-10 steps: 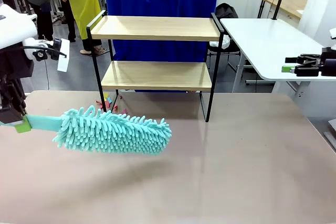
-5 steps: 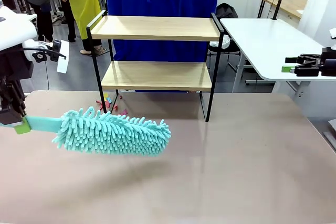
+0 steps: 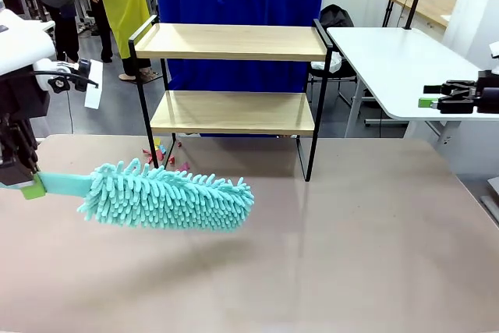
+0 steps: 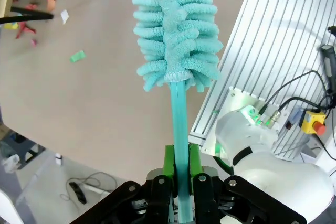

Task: Clean the shelf.
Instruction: Hand the Duster back to the human.

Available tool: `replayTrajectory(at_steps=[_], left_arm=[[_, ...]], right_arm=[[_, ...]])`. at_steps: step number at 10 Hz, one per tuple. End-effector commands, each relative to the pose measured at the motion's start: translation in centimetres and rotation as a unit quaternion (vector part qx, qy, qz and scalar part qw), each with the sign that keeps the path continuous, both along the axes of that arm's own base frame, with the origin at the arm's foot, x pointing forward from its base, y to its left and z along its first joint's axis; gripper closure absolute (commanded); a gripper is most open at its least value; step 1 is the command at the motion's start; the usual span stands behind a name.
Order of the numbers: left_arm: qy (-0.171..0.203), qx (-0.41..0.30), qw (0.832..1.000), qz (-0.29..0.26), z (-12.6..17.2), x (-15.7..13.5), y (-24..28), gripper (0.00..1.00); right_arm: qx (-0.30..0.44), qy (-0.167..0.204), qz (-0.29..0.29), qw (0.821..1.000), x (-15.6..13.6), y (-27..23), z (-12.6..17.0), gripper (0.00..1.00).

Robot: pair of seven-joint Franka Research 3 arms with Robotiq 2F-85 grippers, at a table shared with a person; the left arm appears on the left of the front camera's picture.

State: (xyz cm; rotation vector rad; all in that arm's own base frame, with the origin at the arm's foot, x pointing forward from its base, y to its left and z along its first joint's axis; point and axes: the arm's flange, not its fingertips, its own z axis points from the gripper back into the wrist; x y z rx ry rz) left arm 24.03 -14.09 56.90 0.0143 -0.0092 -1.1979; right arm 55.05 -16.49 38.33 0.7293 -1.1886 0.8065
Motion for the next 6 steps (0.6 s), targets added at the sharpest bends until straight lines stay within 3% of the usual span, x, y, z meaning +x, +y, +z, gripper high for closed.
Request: replayTrajectory(at_steps=[1, 2, 6], left_arm=[[0.000, 0.000, 1.000, 0.000, 0.0, 0.0, 0.0, 0.87], [-0.014, -0.015, 1.000, 0.006, 0.2, 0.9, -0.1, 0.87], [-0.026, -0.136, 0.985, -0.101, -3.0, 4.2, -2.2, 0.87]], right_arm=[[0.000, 0.000, 0.000, 1.000, 0.0, 0.0, 0.0, 0.00], [0.008, -0.008, 0.025, 1.000, -0.4, 1.3, 2.4, 0.00], [0.029, -0.018, 0.073, 0.997, -3.3, 7.9, 8.6, 0.00]])
